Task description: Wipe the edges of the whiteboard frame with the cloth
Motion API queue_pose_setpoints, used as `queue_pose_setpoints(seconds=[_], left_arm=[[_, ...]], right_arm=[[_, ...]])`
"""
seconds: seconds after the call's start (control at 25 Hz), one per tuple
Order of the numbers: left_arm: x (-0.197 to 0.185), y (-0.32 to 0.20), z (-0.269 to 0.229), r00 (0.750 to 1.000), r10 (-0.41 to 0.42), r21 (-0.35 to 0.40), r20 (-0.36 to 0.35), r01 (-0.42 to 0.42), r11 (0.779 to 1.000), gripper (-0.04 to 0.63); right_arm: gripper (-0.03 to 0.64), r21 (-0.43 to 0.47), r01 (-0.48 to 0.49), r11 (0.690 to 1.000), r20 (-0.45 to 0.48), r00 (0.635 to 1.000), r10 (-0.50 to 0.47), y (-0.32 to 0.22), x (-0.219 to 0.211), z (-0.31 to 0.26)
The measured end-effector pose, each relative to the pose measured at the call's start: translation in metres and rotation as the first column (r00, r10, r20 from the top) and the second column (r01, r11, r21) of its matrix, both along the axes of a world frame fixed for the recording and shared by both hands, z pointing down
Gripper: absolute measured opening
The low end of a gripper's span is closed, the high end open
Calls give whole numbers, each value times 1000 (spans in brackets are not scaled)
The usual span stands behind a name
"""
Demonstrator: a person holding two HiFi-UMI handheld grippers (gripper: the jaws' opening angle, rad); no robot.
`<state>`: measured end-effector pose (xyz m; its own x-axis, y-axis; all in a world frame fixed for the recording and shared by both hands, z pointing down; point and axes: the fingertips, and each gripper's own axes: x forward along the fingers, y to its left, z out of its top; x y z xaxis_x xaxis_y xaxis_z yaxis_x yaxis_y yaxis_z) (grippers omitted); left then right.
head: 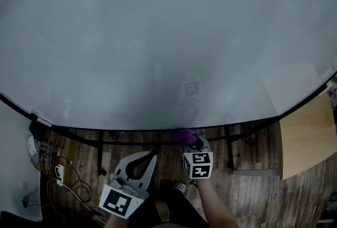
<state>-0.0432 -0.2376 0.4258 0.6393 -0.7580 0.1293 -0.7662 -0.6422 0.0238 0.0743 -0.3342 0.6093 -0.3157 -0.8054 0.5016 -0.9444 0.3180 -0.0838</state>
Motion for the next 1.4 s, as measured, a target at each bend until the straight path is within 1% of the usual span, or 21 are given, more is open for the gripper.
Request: queue_pose_setpoints(seconds=[0.36,0.48,0.72,0.92,1.04,1.24,1.4], left_arm=[[4,12,-3,999,-46,6,7,45,999,15],[1,15,-4,999,-47,7,12,47,999,15],[-9,6,-6,1000,-3,-9,1,3,1000,15],[-16,-5,-13,998,57,12,-16,-57,998,15],[-21,-6,-11,996,81,5,-28,-81,997,15],[-24,-8,-9,994,102,11,-35,-102,995,15],[-22,-12,-14,995,92,23,-30,-91,996,15]], right_arm=[[97,-9,14,1000,-10,1000,-14,0,10,1],[97,-11,7,1000,-4,1000,-7,1,10,1],[97,-27,-42,999,-6,999,42,0,7,0],[97,-34,-78,996,-36,996,77,0,6,-2],[97,-34,-104,994,-43,994,103,2,5,-4],[97,-34,-129,991,-47,991,127,3,8,-5],[97,-40,-128,991,-39,991,126,3,9,-3]])
